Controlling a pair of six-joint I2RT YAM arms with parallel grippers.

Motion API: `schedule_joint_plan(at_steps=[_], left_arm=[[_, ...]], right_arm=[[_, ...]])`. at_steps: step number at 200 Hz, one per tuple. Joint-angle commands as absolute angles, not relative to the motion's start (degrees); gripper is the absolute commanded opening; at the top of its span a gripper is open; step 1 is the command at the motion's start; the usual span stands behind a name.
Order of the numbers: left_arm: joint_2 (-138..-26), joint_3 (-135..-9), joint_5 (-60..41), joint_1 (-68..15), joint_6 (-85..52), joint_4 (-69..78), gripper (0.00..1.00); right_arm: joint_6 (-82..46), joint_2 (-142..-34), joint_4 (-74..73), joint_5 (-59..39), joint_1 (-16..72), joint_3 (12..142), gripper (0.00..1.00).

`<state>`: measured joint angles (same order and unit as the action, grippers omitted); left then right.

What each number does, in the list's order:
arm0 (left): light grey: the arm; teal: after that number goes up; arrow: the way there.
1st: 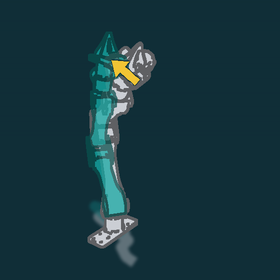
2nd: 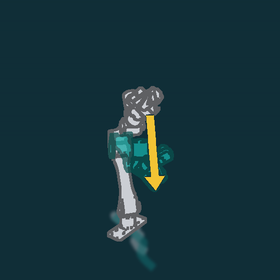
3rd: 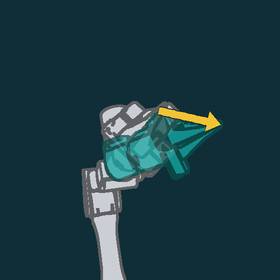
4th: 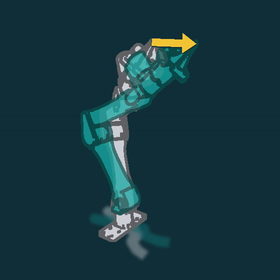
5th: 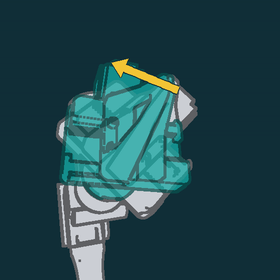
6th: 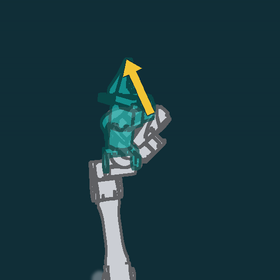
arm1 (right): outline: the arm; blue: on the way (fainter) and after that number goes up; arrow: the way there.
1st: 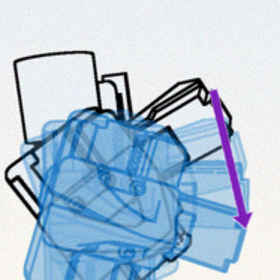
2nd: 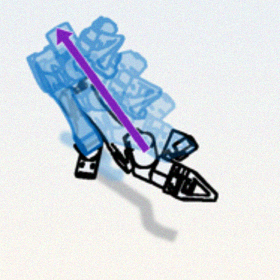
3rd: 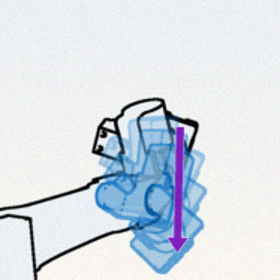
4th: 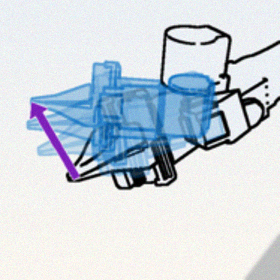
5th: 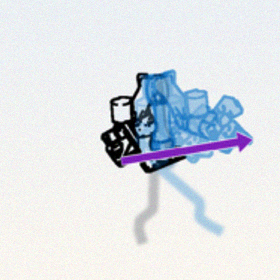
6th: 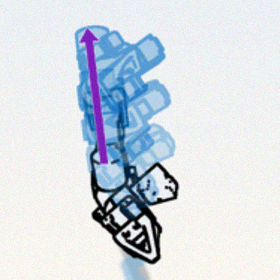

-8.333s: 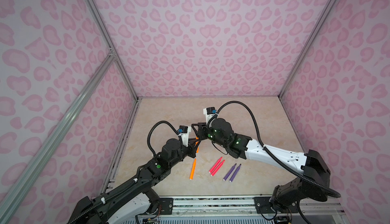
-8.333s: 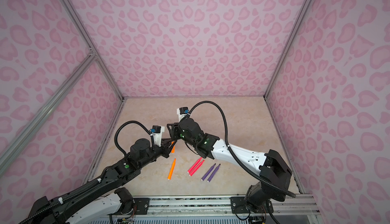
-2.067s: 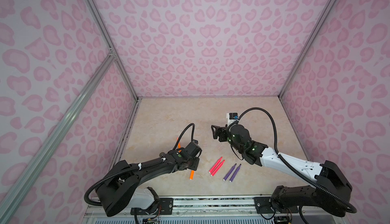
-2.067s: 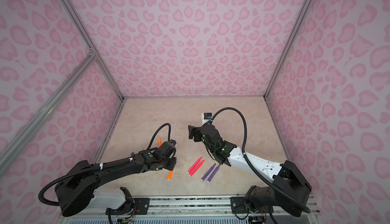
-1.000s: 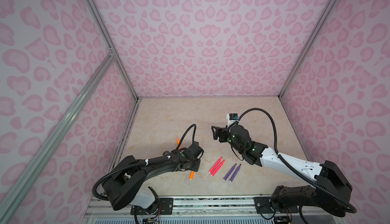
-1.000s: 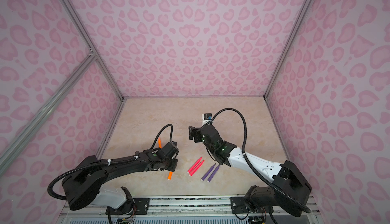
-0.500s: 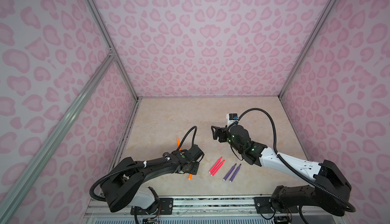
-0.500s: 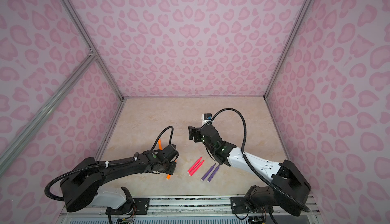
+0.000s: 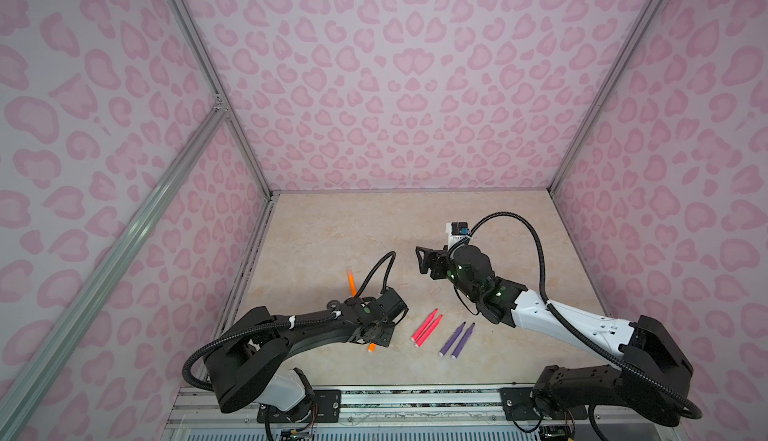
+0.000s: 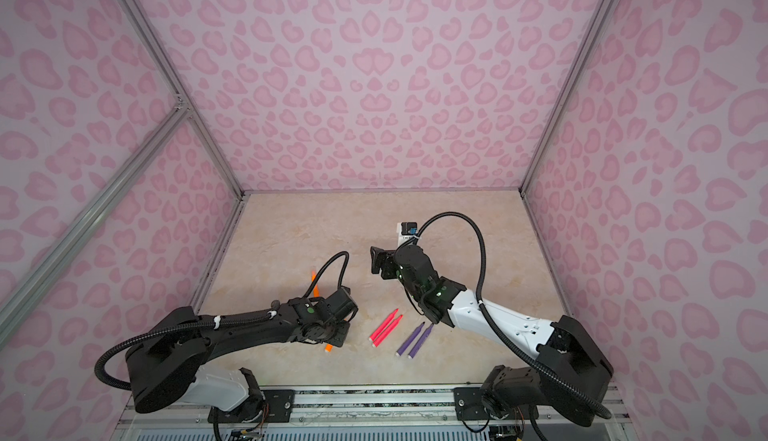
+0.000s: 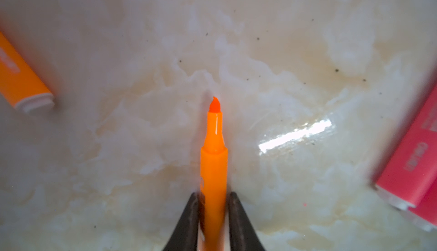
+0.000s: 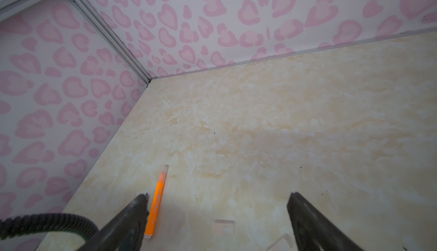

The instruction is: Insert the pens into the pen caps

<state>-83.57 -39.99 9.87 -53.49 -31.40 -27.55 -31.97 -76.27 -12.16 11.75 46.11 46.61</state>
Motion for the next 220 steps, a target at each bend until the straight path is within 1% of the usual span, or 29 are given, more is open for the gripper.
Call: schedule_joint_plan(at_steps=[1, 22, 40, 51, 60, 102, 137, 160, 186, 220], left_arm=[[-84.1, -40.5, 10.5, -53.5, -31.6, -29.2, 0.17], [-83.2, -40.7, 11.9, -53.5, -31.8, -29.0, 0.10], [-80.6, -41.1, 13.7, -53.4, -31.2, -28.3, 0.09], [-78.6, -42.2, 15.0, -53.1, -30.5, -28.2, 0.05], [-76.8, -43.5, 15.3, -52.5, -29.9, -27.7, 0.03], [-69.5, -49.8, 15.7, -48.8, -31.2, -23.4, 0.03], [-65.5, -49.1, 16.5, -45.5, -35.5, -15.7, 0.03], [-65.7, -45.6, 16.8, -45.5, -32.6, -9.0, 0.03], [-65.1, -37.6, 10.4, -45.6, -27.0, 2.6, 0.03], [-63.7, -36.2, 6.9, -45.6, -24.4, 6.4, 0.03]], right_arm=[[-32.1, -76.2, -12.6, 12.0, 46.1, 46.5, 0.93], [-32.7, -75.8, -13.0, 12.8, 46.1, 45.7, 0.93], [-33.7, -74.8, -14.4, 14.1, 46.2, 44.2, 0.93], [-34.4, -73.9, -15.6, 14.6, 46.1, 42.9, 0.93], [-35.0, -73.1, -16.2, 15.0, 46.1, 42.0, 0.93], [-36.2, -71.5, -19.5, 13.0, 46.1, 39.7, 0.92], [-34.8, -71.5, -19.3, 10.4, 46.1, 41.2, 0.92], [-34.1, -71.4, -19.2, 8.6, 46.1, 41.5, 0.92], [-33.7, -71.9, -20.0, 5.6, 46.2, 41.7, 0.93], [-34.2, -73.0, -19.9, 4.6, 47.7, 42.8, 0.92]])
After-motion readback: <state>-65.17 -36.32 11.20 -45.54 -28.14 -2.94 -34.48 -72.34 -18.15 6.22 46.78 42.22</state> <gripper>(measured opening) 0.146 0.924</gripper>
